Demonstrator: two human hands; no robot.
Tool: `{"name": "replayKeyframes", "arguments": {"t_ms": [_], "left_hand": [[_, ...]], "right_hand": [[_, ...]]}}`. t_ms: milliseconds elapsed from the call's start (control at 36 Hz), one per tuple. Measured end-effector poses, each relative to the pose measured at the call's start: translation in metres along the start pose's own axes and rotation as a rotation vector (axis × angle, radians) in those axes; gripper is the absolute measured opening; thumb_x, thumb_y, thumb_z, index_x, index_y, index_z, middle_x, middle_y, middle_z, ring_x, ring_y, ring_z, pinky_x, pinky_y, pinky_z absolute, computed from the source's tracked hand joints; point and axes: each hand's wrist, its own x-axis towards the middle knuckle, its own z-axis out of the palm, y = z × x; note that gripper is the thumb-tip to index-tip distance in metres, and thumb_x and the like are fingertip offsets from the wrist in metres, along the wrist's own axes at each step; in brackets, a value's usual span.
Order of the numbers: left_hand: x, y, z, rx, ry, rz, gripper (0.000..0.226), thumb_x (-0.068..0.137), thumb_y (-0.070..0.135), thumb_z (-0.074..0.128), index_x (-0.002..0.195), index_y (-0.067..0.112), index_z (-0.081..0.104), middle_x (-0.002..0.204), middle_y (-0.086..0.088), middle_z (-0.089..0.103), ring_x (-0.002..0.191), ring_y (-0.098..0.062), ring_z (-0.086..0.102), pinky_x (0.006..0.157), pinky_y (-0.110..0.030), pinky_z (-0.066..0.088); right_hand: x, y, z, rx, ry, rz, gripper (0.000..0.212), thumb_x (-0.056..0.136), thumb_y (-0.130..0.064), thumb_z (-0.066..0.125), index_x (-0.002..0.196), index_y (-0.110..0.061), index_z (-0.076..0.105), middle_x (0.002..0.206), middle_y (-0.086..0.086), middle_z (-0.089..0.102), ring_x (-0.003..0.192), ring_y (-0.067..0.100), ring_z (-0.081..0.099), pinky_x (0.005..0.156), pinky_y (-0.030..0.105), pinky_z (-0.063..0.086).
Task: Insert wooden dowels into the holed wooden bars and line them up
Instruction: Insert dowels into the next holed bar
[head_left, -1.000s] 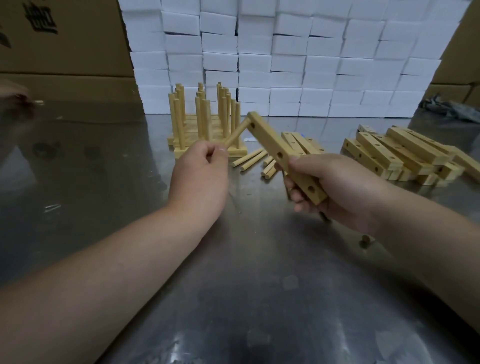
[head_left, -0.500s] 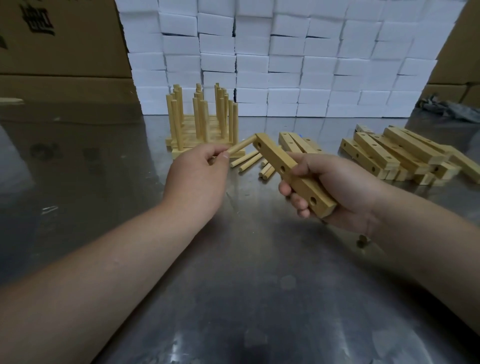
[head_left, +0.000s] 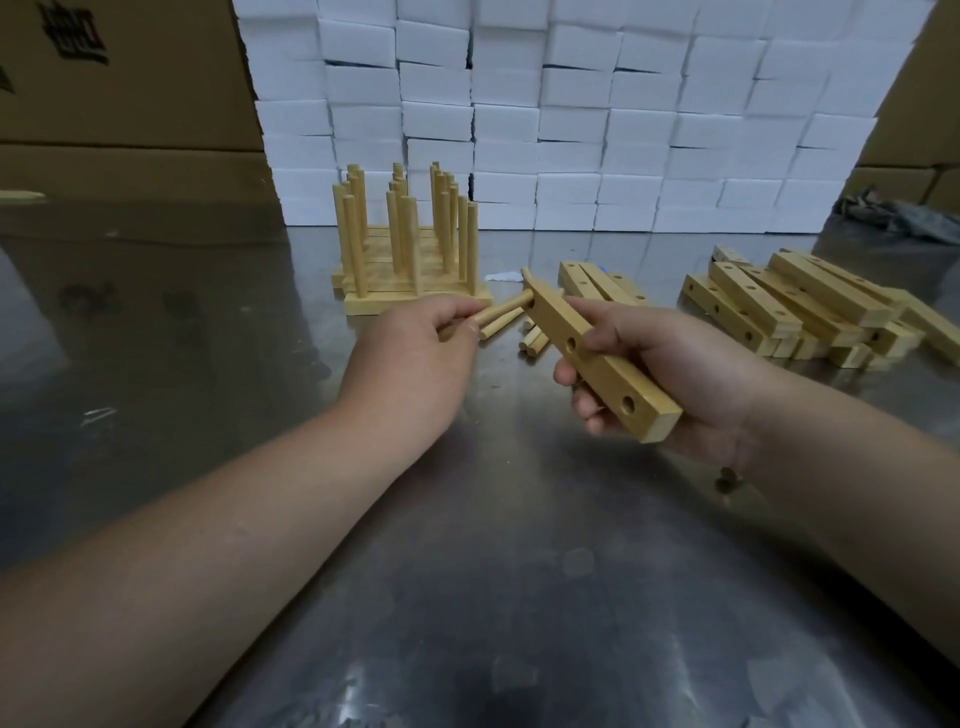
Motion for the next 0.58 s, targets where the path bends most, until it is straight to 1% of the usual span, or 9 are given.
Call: {"name": "replayKeyframes", "arguments": {"t_ms": [83, 139, 194, 222, 333, 417, 500, 556, 583], "left_hand": [[-0.0010, 0.0013, 0.0000, 0.012, -0.003, -0.004, 0.022, 0.089, 0.025, 0.055, 0.104, 0.034, 0.068, 0.075, 0.024, 0.056, 0.066, 0.002, 0.053, 0.053, -0.011, 0.035], [-0.0020, 0.0025, 0.0003, 0.033, -0.003, 0.003, 0.022, 0.089, 0.025, 0.055, 0.104, 0.034, 0.068, 0.071, 0.023, 0.056, 0.063, 0.000, 0.052, 0.052, -0.012, 0.036], [-0.0027, 0.0034, 0.0000, 0.047, -0.004, 0.004, 0.021, 0.088, 0.025, 0.055, 0.103, 0.034, 0.068, 0.067, 0.023, 0.055, 0.060, -0.001, 0.051, 0.051, -0.016, 0.036], [-0.0028, 0.0039, -0.0002, 0.050, -0.006, 0.004, 0.021, 0.088, 0.025, 0.056, 0.103, 0.033, 0.069, 0.067, 0.023, 0.055, 0.062, -0.002, 0.051, 0.053, -0.018, 0.036], [-0.0035, 0.0059, -0.0014, 0.073, -0.002, 0.006, 0.018, 0.088, 0.030, 0.058, 0.102, 0.031, 0.069, 0.075, 0.026, 0.056, 0.081, -0.006, 0.057, 0.065, -0.016, 0.041], [-0.0047, 0.0069, -0.0024, 0.109, 0.003, 0.028, 0.019, 0.088, 0.032, 0.057, 0.104, 0.031, 0.069, 0.077, 0.024, 0.055, 0.087, -0.008, 0.057, 0.068, -0.021, 0.041], [-0.0068, 0.0082, -0.0033, 0.149, 0.017, 0.063, 0.022, 0.090, 0.033, 0.055, 0.107, 0.031, 0.067, 0.081, 0.023, 0.053, 0.088, -0.005, 0.052, 0.073, -0.021, 0.036], [-0.0084, 0.0095, -0.0046, 0.168, 0.042, 0.080, 0.023, 0.090, 0.035, 0.054, 0.109, 0.032, 0.066, 0.088, 0.020, 0.059, 0.091, -0.005, 0.052, 0.074, -0.020, 0.033], [-0.0089, 0.0098, -0.0052, 0.176, 0.052, 0.092, 0.024, 0.090, 0.035, 0.054, 0.110, 0.031, 0.066, 0.095, 0.016, 0.064, 0.095, -0.007, 0.053, 0.076, -0.020, 0.033]], "right_hand": [[0.0013, 0.0003, -0.0006, 0.007, 0.036, -0.007, 0.041, 0.091, -0.014, 0.042, 0.132, -0.020, 0.046, 0.060, 0.005, 0.060, 0.045, 0.014, 0.052, 0.041, 0.022, 0.044], [0.0011, 0.0002, -0.0011, -0.004, 0.053, -0.011, 0.040, 0.092, -0.018, 0.044, 0.132, -0.020, 0.045, 0.060, 0.005, 0.060, 0.045, 0.014, 0.052, 0.040, 0.022, 0.044], [0.0004, 0.0004, -0.0007, -0.043, 0.065, -0.019, 0.041, 0.093, -0.019, 0.046, 0.134, -0.021, 0.044, 0.061, 0.005, 0.060, 0.045, 0.013, 0.052, 0.041, 0.022, 0.043], [0.0001, 0.0005, -0.0001, -0.061, 0.070, -0.024, 0.041, 0.093, -0.020, 0.046, 0.134, -0.022, 0.044, 0.062, 0.005, 0.061, 0.045, 0.012, 0.051, 0.041, 0.022, 0.043], [-0.0021, -0.0005, 0.0016, -0.127, 0.085, -0.051, 0.035, 0.095, -0.023, 0.045, 0.129, -0.022, 0.049, 0.060, 0.005, 0.060, 0.045, 0.011, 0.048, 0.040, 0.020, 0.041], [-0.0042, -0.0019, 0.0015, -0.191, 0.094, -0.072, 0.030, 0.095, -0.023, 0.046, 0.124, -0.025, 0.052, 0.062, 0.006, 0.061, 0.047, 0.011, 0.049, 0.042, 0.022, 0.041], [-0.0062, -0.0043, 0.0011, -0.252, 0.101, -0.096, 0.025, 0.094, -0.021, 0.047, 0.117, -0.030, 0.054, 0.063, 0.006, 0.063, 0.051, 0.012, 0.052, 0.043, 0.023, 0.042], [-0.0075, -0.0058, 0.0010, -0.291, 0.099, -0.120, 0.023, 0.094, -0.020, 0.048, 0.112, -0.032, 0.055, 0.063, 0.006, 0.064, 0.050, 0.010, 0.054, 0.042, 0.021, 0.042], [-0.0082, -0.0064, 0.0010, -0.309, 0.096, -0.132, 0.023, 0.093, -0.019, 0.049, 0.110, -0.033, 0.056, 0.062, 0.006, 0.064, 0.049, 0.008, 0.056, 0.042, 0.020, 0.043]]}}
